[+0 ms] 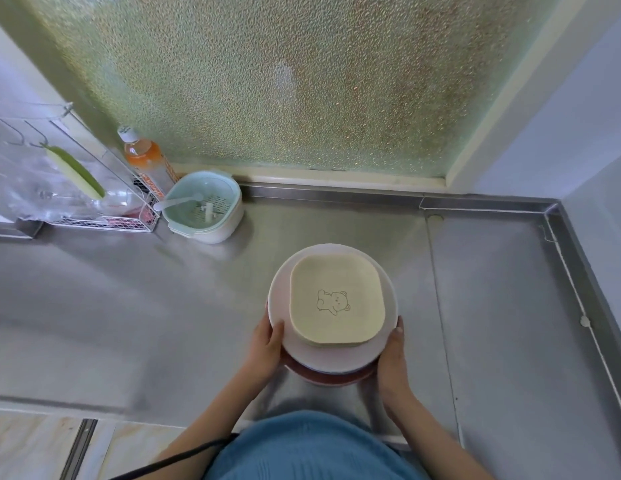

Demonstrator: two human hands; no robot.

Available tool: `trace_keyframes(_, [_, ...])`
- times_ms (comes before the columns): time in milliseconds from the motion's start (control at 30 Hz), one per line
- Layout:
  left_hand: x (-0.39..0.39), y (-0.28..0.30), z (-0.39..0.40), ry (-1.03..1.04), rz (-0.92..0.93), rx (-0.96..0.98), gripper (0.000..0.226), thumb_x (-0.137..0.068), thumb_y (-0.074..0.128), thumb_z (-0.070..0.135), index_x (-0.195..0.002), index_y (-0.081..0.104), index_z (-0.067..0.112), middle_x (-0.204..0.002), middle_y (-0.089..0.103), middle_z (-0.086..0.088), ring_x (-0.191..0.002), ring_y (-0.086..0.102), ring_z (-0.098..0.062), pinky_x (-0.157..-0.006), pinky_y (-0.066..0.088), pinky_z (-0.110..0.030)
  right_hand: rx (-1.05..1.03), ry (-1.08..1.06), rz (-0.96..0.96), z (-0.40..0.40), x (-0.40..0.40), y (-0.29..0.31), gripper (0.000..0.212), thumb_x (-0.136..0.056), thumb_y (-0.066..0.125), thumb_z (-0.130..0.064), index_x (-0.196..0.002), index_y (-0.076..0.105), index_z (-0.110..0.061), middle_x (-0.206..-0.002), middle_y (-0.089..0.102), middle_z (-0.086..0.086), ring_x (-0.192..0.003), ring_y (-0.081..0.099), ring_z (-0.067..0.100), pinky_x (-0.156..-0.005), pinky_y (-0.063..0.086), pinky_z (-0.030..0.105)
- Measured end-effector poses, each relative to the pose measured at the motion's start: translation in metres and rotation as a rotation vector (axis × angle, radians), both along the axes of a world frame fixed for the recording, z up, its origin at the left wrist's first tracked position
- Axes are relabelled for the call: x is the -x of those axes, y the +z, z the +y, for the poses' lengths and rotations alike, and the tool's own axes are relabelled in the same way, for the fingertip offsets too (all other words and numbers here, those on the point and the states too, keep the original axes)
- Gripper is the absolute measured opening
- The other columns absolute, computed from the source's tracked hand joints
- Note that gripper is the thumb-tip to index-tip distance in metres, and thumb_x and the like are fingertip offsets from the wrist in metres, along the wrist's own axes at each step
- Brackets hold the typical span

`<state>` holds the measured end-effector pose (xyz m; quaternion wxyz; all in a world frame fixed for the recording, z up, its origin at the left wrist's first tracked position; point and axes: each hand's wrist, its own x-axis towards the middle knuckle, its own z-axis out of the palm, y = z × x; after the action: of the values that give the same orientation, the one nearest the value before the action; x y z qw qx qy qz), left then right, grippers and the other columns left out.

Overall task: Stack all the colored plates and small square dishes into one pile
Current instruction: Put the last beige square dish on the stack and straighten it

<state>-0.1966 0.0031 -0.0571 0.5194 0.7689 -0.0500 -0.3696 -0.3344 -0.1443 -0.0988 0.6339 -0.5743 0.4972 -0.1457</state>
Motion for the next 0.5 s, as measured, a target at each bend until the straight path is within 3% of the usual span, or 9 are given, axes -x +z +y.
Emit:
trace_keyframes(67, [-0.006, 0.0, -0.001, 0.026, 0.007, 0.007, 0.033, -0.099, 0.036, 0.032, -0.131, 0.041, 0.026, -0.114, 0.059, 0.006, -0.112, 0.058, -0.028, -0.092, 0.052, -0.053, 0.006, 0.005, -0.013, -0.001, -0.011, 0.001, 0.079, -0.079, 0.019, -0.077, -0.142, 0.027, -0.03, -0.14, 0.044, 0.002, -0.131, 0.04, 0.019, -0.11, 0.032, 0.049])
trace_keyframes(133, [-0.018, -0.001, -0.002, 0.065, 0.025, -0.005, 0.038, -0.099, 0.036, 0.032, -0.135, 0.041, 0.021, -0.117, 0.059, -0.002, -0.105, 0.06, -0.027, -0.085, 0.056, -0.05, 0.003, 0.021, -0.007, -0.003, -0.026, 0.003, 0.08, -0.08, 0.019, -0.076, -0.143, 0.027, -0.028, -0.141, 0.043, 0.003, -0.131, 0.039, 0.02, -0.111, 0.031, 0.05])
trace_keyframes(267, [-0.05, 0.004, -0.009, 0.151, 0.084, -0.006, 0.034, -0.101, 0.035, 0.026, -0.131, 0.044, 0.014, -0.099, 0.058, 0.002, -0.08, 0.058, -0.012, -0.052, 0.058, -0.025, -0.028, 0.048, 0.002, -0.01, -0.065, 0.005, 0.064, -0.092, 0.016, -0.057, -0.148, 0.018, -0.024, -0.151, 0.031, 0.004, -0.139, 0.028, 0.022, -0.116, 0.023, 0.045])
trace_keyframes(400, [-0.094, 0.011, -0.023, 0.201, 0.108, -0.021, 0.035, -0.101, 0.034, 0.02, -0.131, 0.043, 0.006, -0.086, 0.053, 0.001, -0.069, 0.052, -0.013, -0.045, 0.056, -0.023, -0.051, 0.065, 0.026, -0.024, -0.104, 0.006, 0.05, -0.103, 0.014, -0.037, -0.151, 0.008, -0.023, -0.156, 0.017, -0.005, -0.142, 0.017, 0.015, -0.111, 0.012, 0.024])
trace_keyframes(500, [-0.123, 0.016, -0.032, 0.222, 0.1, -0.034, 0.036, -0.101, 0.033, 0.018, -0.133, 0.043, 0.006, -0.088, 0.053, -0.003, -0.068, 0.051, -0.015, -0.041, 0.055, -0.024, -0.052, 0.094, 0.032, -0.034, -0.135, 0.008, 0.049, -0.103, 0.014, -0.033, -0.15, 0.009, -0.02, -0.153, 0.021, -0.004, -0.141, 0.019, 0.015, -0.1, 0.015, 0.015])
